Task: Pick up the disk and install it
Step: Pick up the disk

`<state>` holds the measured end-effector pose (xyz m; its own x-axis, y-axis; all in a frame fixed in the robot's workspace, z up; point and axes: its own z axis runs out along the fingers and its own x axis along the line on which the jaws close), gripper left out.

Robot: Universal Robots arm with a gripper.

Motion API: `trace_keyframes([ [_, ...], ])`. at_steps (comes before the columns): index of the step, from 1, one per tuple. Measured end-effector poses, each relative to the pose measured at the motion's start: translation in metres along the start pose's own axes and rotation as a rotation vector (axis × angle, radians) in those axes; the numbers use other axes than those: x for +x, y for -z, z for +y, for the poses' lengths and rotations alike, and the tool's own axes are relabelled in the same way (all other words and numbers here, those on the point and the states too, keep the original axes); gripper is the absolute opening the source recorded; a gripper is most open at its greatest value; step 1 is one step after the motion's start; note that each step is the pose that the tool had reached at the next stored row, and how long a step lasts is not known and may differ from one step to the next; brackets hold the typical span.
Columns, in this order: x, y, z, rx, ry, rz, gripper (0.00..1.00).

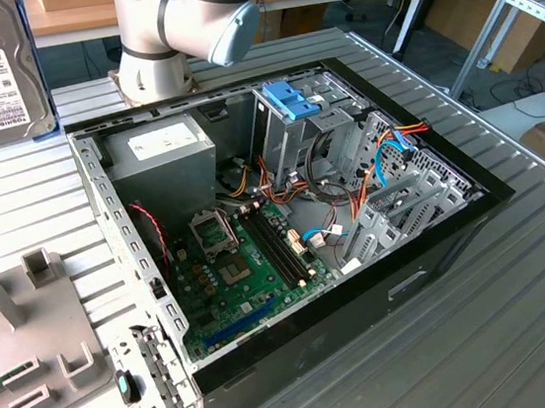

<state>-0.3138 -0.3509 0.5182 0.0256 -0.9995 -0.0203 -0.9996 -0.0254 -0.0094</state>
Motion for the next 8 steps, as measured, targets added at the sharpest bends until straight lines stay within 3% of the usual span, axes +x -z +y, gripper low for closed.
trace_keyframes([
  [3, -0.0001, 0.0000, -0.0024, 0.0000, 0.000, 0.0000, 0.37],
  [6, -0.0013, -0.0002, -0.0220, 0.0000, 0.000, 0.0000, 0.37],
  [8, -0.0016, -0.0003, -0.0273, 0.0000, 0.000, 0.0000, 0.37],
])
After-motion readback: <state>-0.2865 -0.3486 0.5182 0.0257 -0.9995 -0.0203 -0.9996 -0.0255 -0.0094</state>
